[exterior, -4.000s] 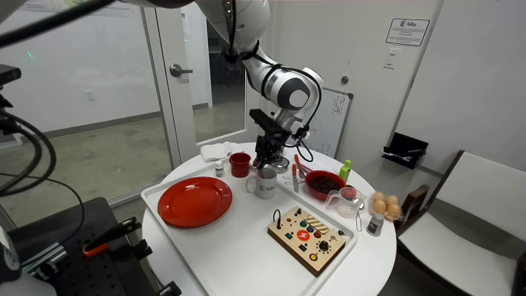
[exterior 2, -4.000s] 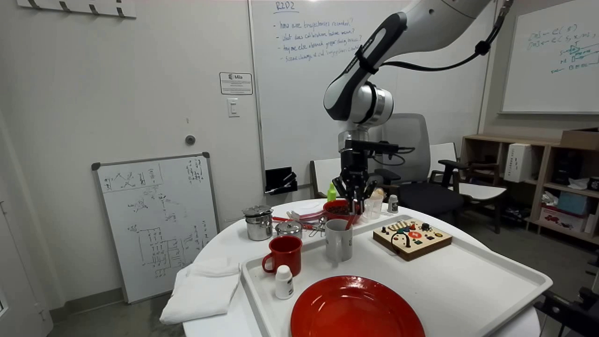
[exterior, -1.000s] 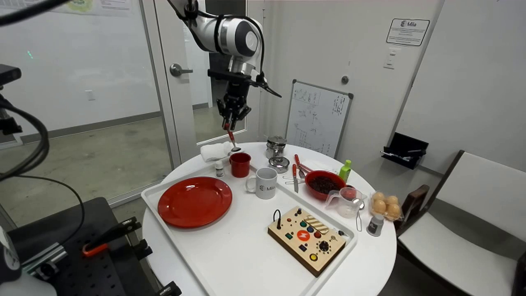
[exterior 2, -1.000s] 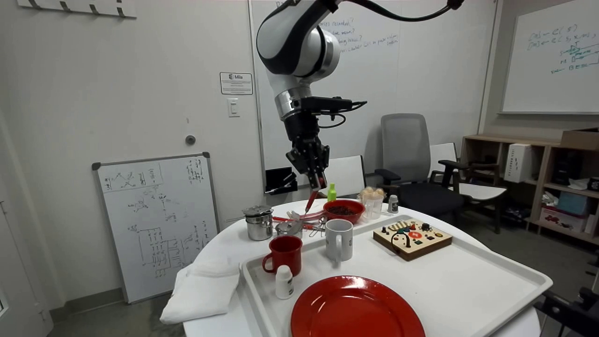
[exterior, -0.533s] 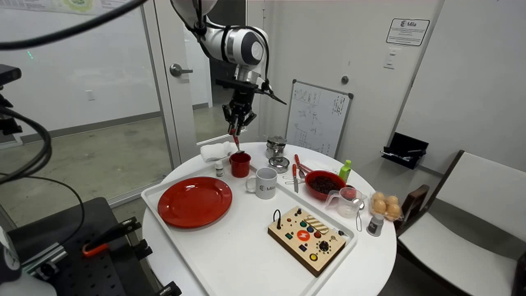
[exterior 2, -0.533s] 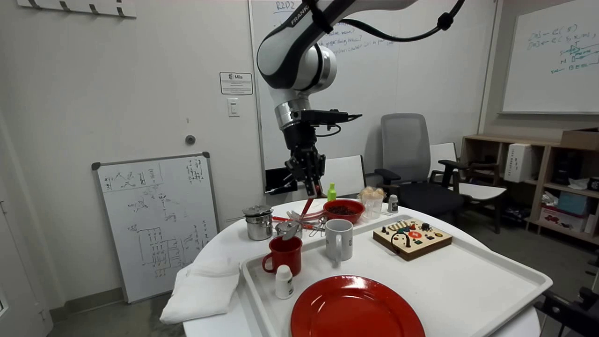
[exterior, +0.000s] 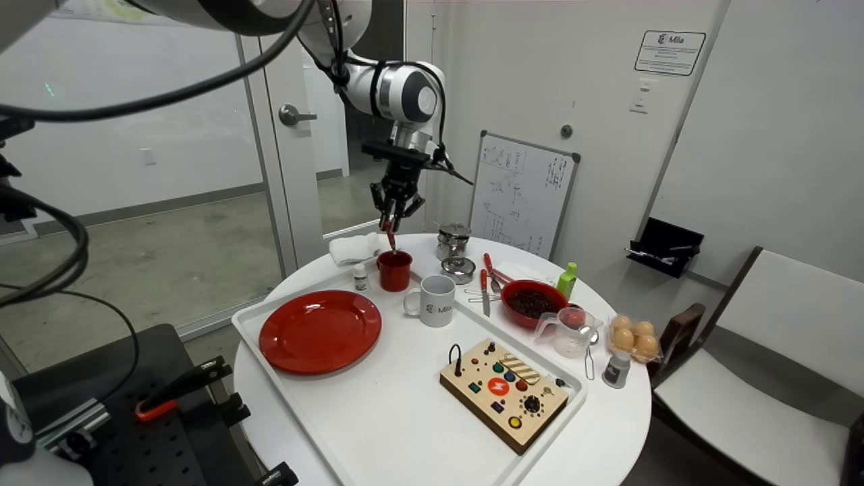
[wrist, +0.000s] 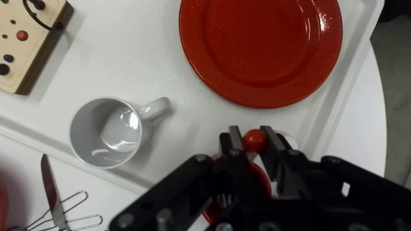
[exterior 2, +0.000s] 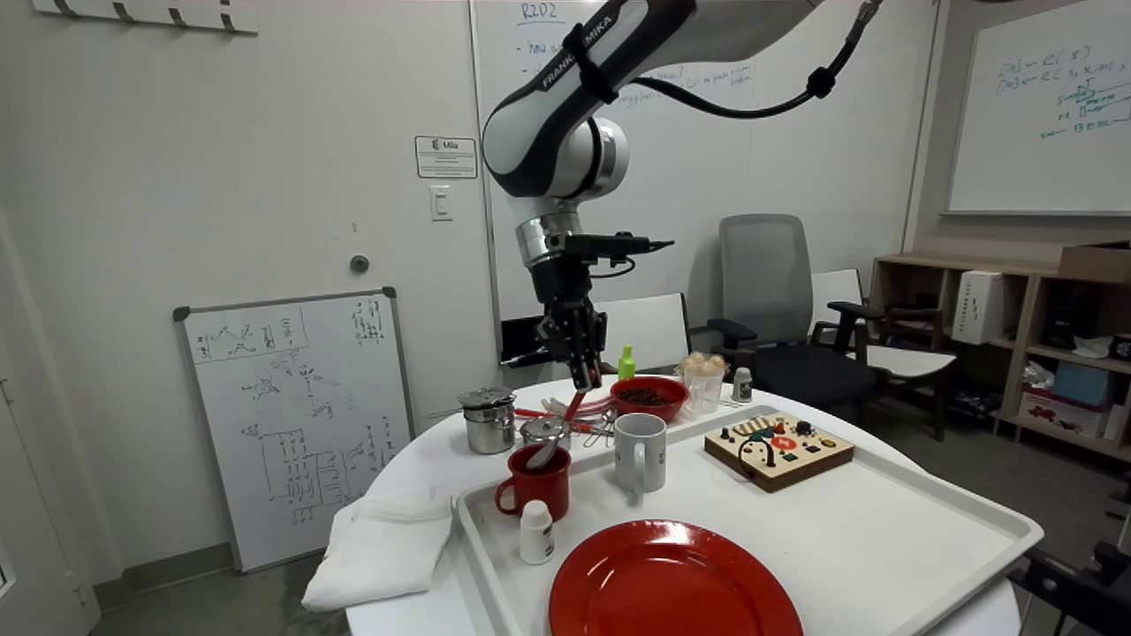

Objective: Move the spoon from the white mug to the red one

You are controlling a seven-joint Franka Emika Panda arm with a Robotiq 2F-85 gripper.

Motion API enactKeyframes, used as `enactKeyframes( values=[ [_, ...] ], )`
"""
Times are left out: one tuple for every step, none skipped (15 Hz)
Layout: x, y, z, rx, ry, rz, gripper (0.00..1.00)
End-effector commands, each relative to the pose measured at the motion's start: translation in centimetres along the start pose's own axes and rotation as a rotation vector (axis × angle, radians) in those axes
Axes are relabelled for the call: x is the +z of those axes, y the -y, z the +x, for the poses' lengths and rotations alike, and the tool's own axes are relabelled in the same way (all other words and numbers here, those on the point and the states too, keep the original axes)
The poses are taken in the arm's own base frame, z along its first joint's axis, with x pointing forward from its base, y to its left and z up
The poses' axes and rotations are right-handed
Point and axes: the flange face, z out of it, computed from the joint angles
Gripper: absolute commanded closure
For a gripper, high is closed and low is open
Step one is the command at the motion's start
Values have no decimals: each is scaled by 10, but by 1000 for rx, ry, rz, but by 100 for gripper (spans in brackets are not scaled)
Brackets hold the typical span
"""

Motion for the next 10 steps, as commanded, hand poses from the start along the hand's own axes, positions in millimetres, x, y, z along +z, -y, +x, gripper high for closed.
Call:
enactKeyframes(
  values=[
    [7,-5,12,-18,12,12,95],
    [9,-5,14,-19,16,14,95],
    [12,-5,15,-20,21,19,95],
    [15,-6,17,-22,28,25,95],
    [16,-6,18,-25,30,22,56],
    [18,-6,19,-25,33,22,54],
    [19,-7,20,-26,33,23,49],
    [19,-7,21,-26,33,25,40],
    [19,-7,21,-27,31,26,34],
    [18,-8,22,-28,27,27,25]
  ],
)
